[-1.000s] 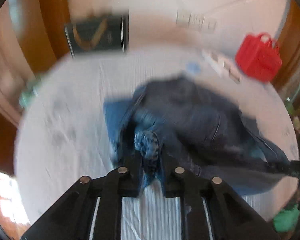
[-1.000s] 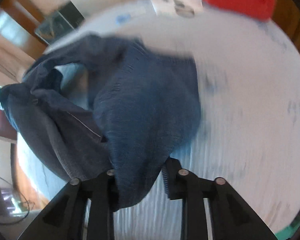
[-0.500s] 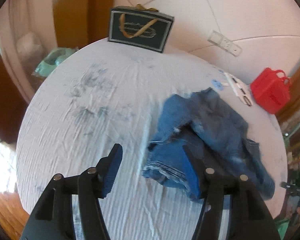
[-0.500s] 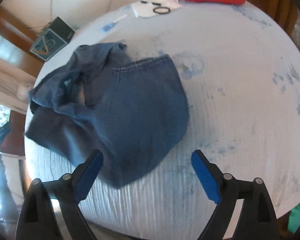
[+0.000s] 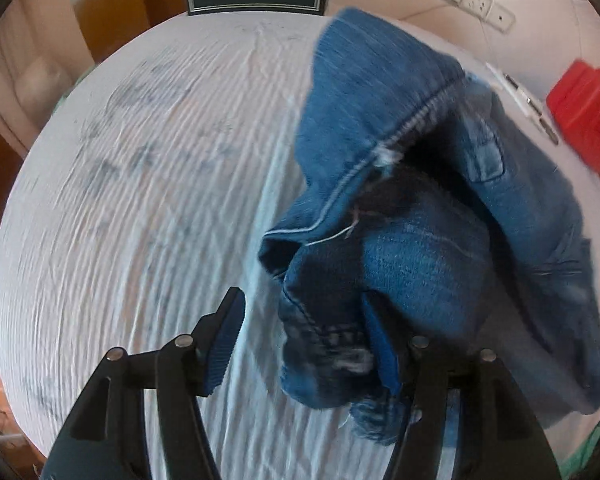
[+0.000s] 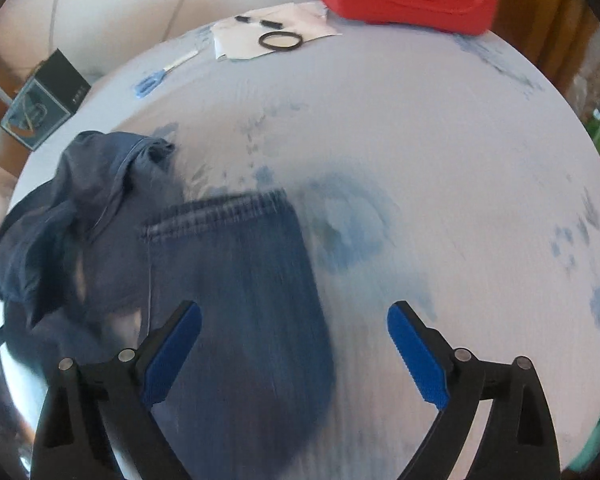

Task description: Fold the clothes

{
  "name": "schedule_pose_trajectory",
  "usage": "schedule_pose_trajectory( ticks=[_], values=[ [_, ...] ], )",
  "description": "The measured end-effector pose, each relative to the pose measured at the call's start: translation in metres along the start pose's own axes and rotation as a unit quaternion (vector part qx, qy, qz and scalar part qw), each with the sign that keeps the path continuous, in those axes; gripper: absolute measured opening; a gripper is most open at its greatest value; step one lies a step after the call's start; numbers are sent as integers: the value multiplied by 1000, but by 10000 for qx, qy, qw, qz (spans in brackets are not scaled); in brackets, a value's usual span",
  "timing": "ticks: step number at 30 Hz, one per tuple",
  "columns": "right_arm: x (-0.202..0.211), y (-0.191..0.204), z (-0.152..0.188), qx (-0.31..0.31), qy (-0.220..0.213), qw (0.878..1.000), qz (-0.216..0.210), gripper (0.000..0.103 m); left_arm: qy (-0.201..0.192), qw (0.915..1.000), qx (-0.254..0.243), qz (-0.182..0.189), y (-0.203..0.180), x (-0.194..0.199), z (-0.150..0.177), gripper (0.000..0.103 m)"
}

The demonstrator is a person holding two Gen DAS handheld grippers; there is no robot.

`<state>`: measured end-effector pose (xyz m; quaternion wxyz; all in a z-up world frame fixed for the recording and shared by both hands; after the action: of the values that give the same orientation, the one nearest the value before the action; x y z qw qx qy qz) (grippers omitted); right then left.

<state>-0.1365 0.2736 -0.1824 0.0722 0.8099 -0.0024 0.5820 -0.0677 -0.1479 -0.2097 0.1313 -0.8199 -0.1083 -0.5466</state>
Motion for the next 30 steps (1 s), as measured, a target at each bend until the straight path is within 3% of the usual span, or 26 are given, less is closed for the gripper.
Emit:
schedule_pose_trajectory(
  ticks=[5,8,9,10,11,12,14,19,22,25,26,28,30],
  values=[
    [-38,18,-23,359,124,9988,300,102,-171,9998,29,-52,-3,15,-6,59],
    [-58,31,-21,669,283,9966,399,101,-273,9996,47,-83,-5,24,-9,28],
    [-62,35,-19,766,310,9957,427,95,-307,9995,53,-93,-6,27,-10,18],
    [-59,37,-17,808,265,9954,432,89,-341,9993,59,-104,-6,30,-11,17],
    [-54,37,-15,799,205,9956,443,65,-375,9992,65,-114,-7,33,-12,16],
    [-44,27,-13,645,102,9968,468,32,-457,9988,122,-85,-5,41,-15,16],
    [-24,7,-11,336,-105,9980,517,13,-798,9961,388,24,12,76,-26,15],
    [61,-88,19,-896,-782,9902,732,12,-1361,9877,632,-446,57,143,-31,15],
    [94,-139,54,-1458,-848,9836,644,12,-1217,9865,788,-760,86,138,-20,15],
    [98,-161,79,-1611,-761,9829,455,13,-873,9843,1075,-1094,118,110,-7,15],
    [97,-159,80,-1623,-751,9833,342,18,-793,9825,1164,-1221,128,101,-5,15],
    [94,-146,74,-1642,-728,9837,14,40,-652,9805,1256,-1363,138,85,0,15],
    [82,-128,62,-1475,-654,9867,-211,84,-530,9798,1281,-1441,144,71,4,15]
  ],
)
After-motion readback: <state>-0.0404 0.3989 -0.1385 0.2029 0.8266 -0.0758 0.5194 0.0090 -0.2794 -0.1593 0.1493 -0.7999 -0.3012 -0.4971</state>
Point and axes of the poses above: each gripper's, at about its wrist camera, not at the fingertips, and x roughly against the way its jaws point, y to its left, z to its underside, the point moved 4 cm from there along -x, roughly the way its jaws point, and after that the axes turned 3 degrees about x, right-handed, at the moved point
